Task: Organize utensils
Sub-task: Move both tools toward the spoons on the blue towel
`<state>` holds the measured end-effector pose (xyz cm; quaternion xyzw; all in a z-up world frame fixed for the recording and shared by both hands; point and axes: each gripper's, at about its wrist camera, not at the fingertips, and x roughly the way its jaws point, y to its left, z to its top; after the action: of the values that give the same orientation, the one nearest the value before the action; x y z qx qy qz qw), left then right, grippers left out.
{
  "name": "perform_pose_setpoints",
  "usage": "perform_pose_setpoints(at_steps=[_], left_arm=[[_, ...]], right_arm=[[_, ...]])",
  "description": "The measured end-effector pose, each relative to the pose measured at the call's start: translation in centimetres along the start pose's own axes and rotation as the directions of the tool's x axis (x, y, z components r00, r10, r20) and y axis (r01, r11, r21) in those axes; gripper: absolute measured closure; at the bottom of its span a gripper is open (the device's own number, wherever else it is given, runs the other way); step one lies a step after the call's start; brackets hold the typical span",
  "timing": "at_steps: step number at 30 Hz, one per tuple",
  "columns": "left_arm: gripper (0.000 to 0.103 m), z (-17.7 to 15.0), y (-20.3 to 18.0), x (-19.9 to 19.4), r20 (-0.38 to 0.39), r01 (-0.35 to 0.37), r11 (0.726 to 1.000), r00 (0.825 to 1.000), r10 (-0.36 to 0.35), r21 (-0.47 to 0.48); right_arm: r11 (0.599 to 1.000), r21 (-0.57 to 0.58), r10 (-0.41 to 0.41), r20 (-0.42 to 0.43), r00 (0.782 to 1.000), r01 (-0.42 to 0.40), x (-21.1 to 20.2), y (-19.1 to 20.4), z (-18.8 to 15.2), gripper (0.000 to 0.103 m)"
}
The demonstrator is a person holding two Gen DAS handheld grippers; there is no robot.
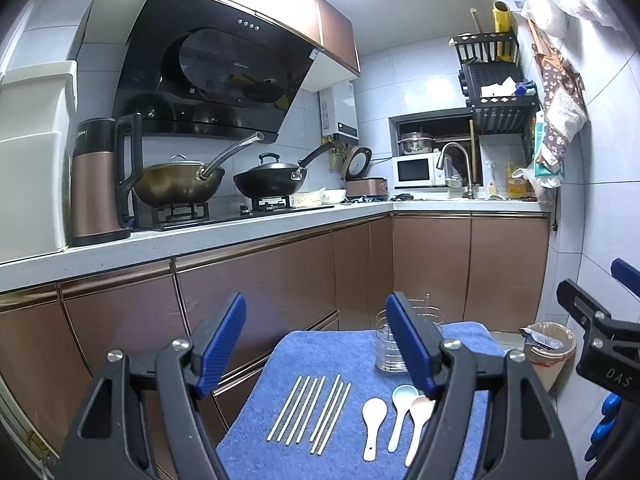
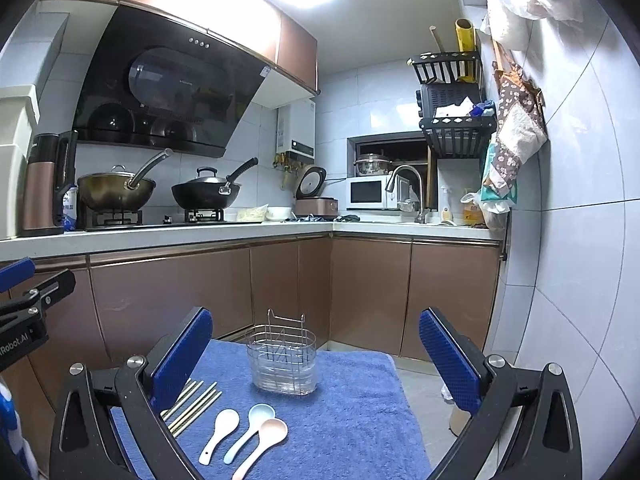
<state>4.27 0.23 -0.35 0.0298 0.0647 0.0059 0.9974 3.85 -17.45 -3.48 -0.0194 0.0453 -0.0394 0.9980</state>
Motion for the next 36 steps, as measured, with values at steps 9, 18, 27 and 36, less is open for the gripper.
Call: perform_pose_setpoints(at_steps=[9,18,27,36], left_arm=[[0.032,0.4,-0.5,2.6,0.002,-0.01,1.0,1.0,0.01,0.002],[0.032,1.1,-0.6,5.0,0.019,-0.011,1.0,1.0,0.012,-0.012],[0.032,0.8,-0.3,7.3,0.001,-0.031,0.999,1.0,0.031,-0.017],[0.032,0.6,-0.6,9.6,-0.004,-0.04,0.999,0.999,0.04,-0.028]], right_arm=[[1.0,0.01,0.022,-0.017,1.0,-0.022,2.5,-1.2,-0.5,0.0],[1.0,0.002,0.02,0.003,1.0,-0.02,4.0,-1.6,0.2,0.0],[0.999,-0.017,0.045,-0.022,0.999,-0.045,6.2,-1.4,-0.3,0.0],[0.999,-0.013,0.049,-0.032,0.998,-0.05,8.2,-1.9,-0.9,0.0]])
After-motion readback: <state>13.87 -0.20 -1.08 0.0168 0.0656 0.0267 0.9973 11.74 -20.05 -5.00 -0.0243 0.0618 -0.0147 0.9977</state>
